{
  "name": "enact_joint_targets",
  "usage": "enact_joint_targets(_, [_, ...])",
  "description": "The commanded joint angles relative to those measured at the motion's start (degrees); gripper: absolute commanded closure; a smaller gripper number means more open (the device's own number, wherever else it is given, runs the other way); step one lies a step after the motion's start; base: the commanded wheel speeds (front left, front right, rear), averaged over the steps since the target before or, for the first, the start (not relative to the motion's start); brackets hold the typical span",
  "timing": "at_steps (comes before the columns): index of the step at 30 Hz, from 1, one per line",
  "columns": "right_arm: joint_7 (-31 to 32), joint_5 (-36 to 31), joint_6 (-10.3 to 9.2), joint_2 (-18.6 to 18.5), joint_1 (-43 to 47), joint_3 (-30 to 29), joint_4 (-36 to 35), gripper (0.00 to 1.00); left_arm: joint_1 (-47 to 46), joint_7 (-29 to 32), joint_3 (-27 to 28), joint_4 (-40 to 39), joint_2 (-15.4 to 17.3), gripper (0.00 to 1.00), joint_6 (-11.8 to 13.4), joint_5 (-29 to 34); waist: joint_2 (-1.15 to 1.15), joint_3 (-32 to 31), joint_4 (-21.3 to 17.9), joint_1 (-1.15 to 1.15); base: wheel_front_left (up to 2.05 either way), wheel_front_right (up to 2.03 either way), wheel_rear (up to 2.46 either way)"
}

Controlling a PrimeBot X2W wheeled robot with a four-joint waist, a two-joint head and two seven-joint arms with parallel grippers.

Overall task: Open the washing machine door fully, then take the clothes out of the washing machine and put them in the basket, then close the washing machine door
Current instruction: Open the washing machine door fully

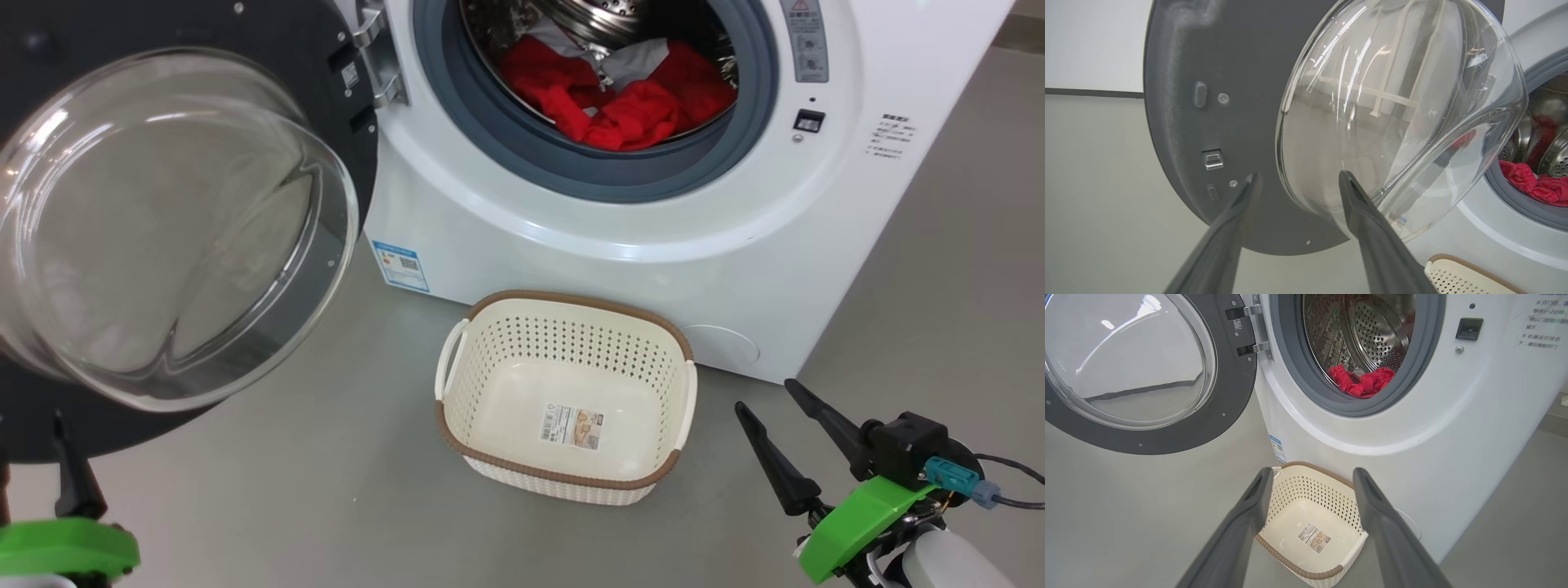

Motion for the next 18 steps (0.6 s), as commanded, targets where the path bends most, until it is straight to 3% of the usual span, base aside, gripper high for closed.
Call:
enact_joint_targets(1, [-0.7,0.7,0.09,-0.4,0.8,0.3,-1.3,0.0,0.6,-0.5,1.3,-2.4,2.0,0.0,-0.5,-0.7,0.0,-0.5,-0.9,0.0,0.0,0.0,0.0])
enact_joint_targets(18, [-0.7,0.1,0.09,0.4,3.0,-2.8,-2.1,0.0,12.4,-0.5,-12.5,-14.0,1.5,0.0,-0.6,-8.2,0.0,-2.1,-12.0,0.0,0.0,0.0,0.0])
